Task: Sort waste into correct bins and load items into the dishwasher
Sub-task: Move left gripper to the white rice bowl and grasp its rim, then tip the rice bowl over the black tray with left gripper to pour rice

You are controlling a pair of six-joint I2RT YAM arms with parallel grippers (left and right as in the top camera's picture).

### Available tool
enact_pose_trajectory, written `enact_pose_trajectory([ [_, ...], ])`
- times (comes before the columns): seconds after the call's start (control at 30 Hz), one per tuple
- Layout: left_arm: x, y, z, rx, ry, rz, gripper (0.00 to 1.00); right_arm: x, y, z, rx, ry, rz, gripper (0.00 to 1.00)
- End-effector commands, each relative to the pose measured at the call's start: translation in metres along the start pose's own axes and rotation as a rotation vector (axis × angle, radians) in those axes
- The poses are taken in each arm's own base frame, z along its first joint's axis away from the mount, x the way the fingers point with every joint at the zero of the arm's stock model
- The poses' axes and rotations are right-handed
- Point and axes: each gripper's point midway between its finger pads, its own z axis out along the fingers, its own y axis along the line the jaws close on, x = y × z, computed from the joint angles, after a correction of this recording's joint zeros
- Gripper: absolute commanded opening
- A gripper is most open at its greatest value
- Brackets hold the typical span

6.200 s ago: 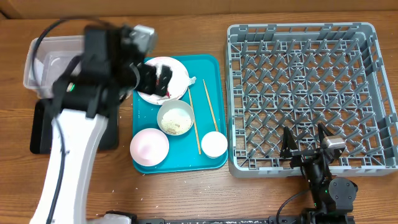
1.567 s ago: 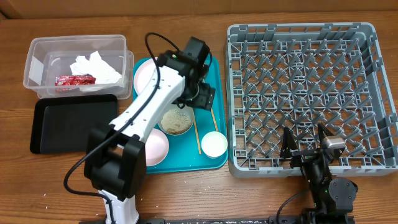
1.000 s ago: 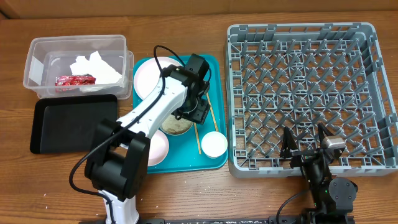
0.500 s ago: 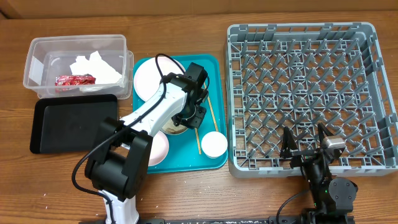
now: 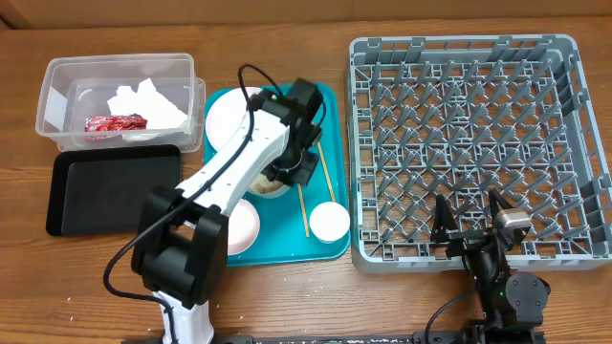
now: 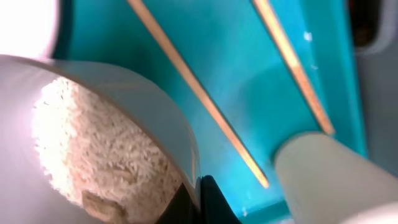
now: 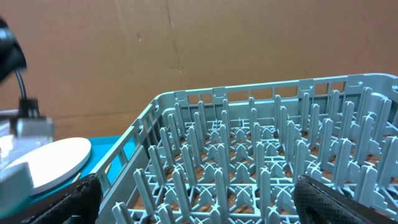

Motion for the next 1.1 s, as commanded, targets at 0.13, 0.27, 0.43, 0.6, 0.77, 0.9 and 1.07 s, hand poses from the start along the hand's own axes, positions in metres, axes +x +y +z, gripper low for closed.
enact_pose_trajectory([
  [0.13, -0.010, 0.026, -0.071, 0.025, -0.065, -0.127, 0.04, 0.002, 0.002, 0.000, -0.012, -0.002, 0.002, 1.00],
  [0.27, 0.006, 0.057, -0.095, 0.056, -0.086, -0.229, 0.04, 0.002, 0.002, 0.000, -0.011, -0.002, 0.002, 1.00],
  [0.43, 0.037, 0.105, -0.126, 0.086, -0.134, -0.384, 0.04, 0.002, 0.002, 0.000, -0.011, -0.002, 0.002, 1.00],
  [0.6, 0.068, 0.139, -0.132, 0.211, -0.182, -0.448, 0.04, 0.002, 0.002, 0.000, -0.011, -0.002, 0.002, 1.00],
  [0.77, 0.080, 0.165, -0.118, 0.454, -0.308, -0.545, 0.04, 0.002, 0.002, 0.000, -0.012, -0.002, 0.002, 1.00],
  [0.9, 0.089, 0.195, -0.100, 0.639, -0.462, -0.661, 0.04, 0.002, 0.002, 0.000, -0.012, -0.002, 0.002, 1.00],
  [1.07, 0.106, 0.233, -0.081, 0.798, -0.674, -0.805, 0.04, 0.002, 0.002, 0.000, -0.011, -0.002, 0.002, 0.99],
])
